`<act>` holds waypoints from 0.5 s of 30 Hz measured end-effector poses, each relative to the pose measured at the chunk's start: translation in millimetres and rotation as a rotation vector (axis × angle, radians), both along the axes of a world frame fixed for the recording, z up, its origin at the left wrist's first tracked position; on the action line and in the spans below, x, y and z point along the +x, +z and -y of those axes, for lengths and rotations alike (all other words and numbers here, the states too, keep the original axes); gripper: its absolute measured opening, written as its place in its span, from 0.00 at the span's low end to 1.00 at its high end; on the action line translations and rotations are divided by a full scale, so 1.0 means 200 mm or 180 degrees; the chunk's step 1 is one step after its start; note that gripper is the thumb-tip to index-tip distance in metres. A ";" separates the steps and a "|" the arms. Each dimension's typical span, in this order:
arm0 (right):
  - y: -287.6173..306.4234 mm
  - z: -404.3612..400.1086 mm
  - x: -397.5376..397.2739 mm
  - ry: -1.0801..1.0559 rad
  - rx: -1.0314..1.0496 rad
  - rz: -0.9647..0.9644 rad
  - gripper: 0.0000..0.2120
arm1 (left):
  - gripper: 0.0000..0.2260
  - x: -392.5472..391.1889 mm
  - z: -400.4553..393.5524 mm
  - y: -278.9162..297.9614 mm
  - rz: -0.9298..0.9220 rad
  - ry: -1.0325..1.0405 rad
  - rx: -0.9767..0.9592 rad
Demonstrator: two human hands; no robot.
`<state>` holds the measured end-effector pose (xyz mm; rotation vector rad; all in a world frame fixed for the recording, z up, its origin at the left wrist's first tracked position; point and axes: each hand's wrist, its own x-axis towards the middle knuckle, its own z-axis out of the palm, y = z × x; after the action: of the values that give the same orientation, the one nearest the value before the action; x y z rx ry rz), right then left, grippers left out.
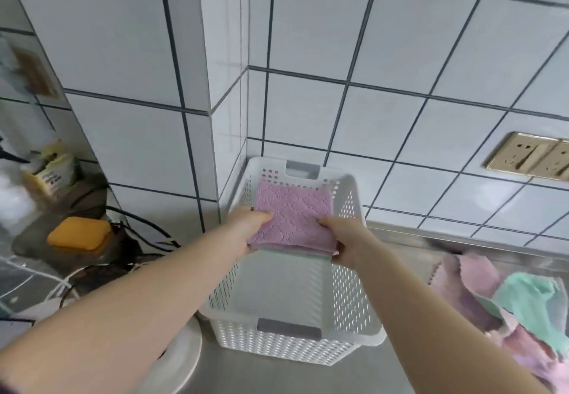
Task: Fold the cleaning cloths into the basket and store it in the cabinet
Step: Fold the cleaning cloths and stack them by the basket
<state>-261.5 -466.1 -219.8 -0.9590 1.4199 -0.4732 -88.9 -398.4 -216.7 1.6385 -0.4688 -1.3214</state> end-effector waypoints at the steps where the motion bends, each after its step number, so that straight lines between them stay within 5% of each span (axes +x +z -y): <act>1: -0.04 0.03 0.02 0.0013 0.0097 -0.0107 0.09 | 0.12 0.00 0.04 -0.05 0.0087 0.0134 0.0034; 10: -0.32 0.17 0.18 -0.0082 0.0642 -0.0621 0.22 | 0.05 -0.06 0.21 -0.40 0.0286 0.0904 0.0489; 15: -0.53 0.24 0.21 -0.0476 0.0662 -0.0381 0.18 | 0.17 -0.07 0.31 -0.52 0.0350 0.1429 0.0727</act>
<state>-219.1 -514.9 -326.1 -0.7267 1.6224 -0.3741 -103.5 -460.9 -321.0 1.8758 -0.0033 -0.9769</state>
